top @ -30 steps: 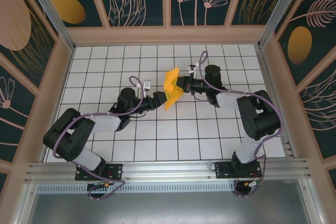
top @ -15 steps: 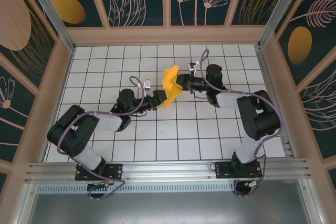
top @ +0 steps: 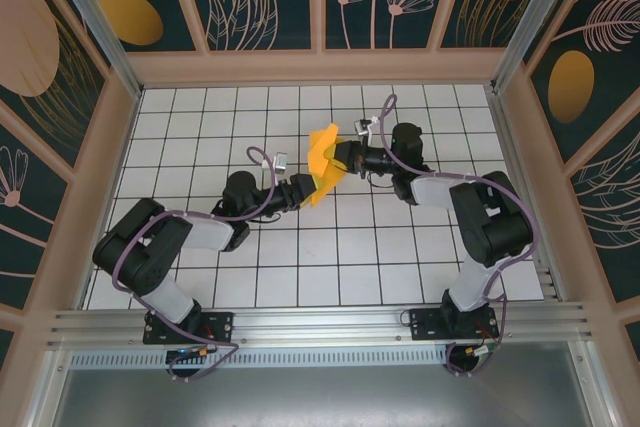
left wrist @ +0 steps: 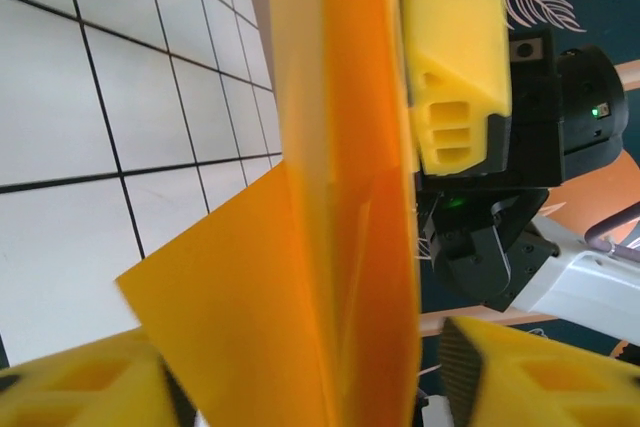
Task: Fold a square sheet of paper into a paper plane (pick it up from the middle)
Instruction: Turn over the paper at the center of the table.
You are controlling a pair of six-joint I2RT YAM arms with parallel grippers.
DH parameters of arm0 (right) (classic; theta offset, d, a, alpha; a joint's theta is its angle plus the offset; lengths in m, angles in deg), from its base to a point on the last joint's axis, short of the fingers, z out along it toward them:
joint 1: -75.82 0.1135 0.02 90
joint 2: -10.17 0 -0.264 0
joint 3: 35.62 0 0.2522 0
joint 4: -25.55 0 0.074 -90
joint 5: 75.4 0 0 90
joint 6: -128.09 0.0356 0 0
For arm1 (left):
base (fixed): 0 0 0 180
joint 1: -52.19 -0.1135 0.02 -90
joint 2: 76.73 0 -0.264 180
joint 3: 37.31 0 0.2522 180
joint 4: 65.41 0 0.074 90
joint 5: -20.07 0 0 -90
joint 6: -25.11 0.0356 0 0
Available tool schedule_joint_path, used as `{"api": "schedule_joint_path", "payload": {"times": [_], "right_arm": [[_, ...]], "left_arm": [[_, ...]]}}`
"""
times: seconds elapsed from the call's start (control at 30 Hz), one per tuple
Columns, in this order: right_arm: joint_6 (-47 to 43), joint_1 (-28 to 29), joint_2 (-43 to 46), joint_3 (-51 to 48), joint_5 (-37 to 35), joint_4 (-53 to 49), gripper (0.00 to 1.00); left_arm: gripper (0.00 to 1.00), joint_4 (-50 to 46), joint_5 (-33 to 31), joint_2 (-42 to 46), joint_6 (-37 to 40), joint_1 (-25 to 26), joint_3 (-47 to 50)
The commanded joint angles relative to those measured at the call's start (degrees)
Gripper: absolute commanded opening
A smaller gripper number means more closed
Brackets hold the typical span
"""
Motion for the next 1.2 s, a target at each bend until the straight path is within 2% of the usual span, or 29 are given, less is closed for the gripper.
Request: {"api": "schedule_joint_path", "payload": {"times": [0.0, 0.13, 0.2, 0.3, 0.43, 0.57, 0.73, 0.8, 0.9, 0.97, 1.03, 1.17], "right_arm": [[-0.7, 0.3, -1.5, -1.1, 1.5, 1.2, 0.07], [-2.1, 0.2, -2.0, -0.7, 1.4, -1.5, 0.07], [-4.7, -0.3, -1.6, -0.1, 1.1, -5.6, 0.12], [-12.3, -2.0, -0.4, 1.9, -2.7, -17.4, 0.25], [-20.3, -4.1, 3.5, 2.7, -11.9, -29.8, 0.42], [-24.3, -4.3, 7.2, 2.1, -21.9, -36.9, 0.54], [-25.7, -4.3, 9.9, 0.8, -30.3, -41.4, 0.6], [-25.9, -4.3, 10.6, 0.4, -32.2, -42.4, 0.62], [-25.6, -4.3, 11.1, -0.1, -34.4, -43.6, 0.62], [-25.3, -4.4, 11.3, -0.2, -36.1, -44.4, 0.63], [-24.9, -4.4, 12.0, -0.8, -37.7, -44.8, 0.64], [-23.3, -5.4, 14.0, -2.6, -41.7, -45.7, 0.67]], "left_arm": [[0.53, 2.3, -1.6, 2.3, 2.2, -0.4, 0.3], [0.28, -1.1, -4.0, 4.1, 4.5, -0.4, 0.4], [0.18, -5.4, -5.2, 5.5, 7.1, -0.4, -0.2], [0.1, -15.5, -7.3, 8.1, 12.8, -0.3, -1.7], [0.08, -35.7, -14.6, 12.3, 25.2, -0.3, -5.5], [0.09, -55.7, -24.8, 14.3, 35.5, -0.1, -11.4], [0.09, -75.6, -45.7, 12.2, 41.4, 1.4, -20.1], [0.09, -83.2, -57.6, 9.3, 42.1, 3.2, -24.2], [0.09, -92.2, -70.3, 2.7, 41.6, 6.0, -30.4], [0.09, -95.6, -74.6, -2.2, 40.9, 7.6, -33.5], [0.09, -97.3, -76.3, -7.3, 40.1, 8.9, -35.9], [0.12, -96.5, -74.1, -14.0, 39.5, 11.3, -39.3]]}}
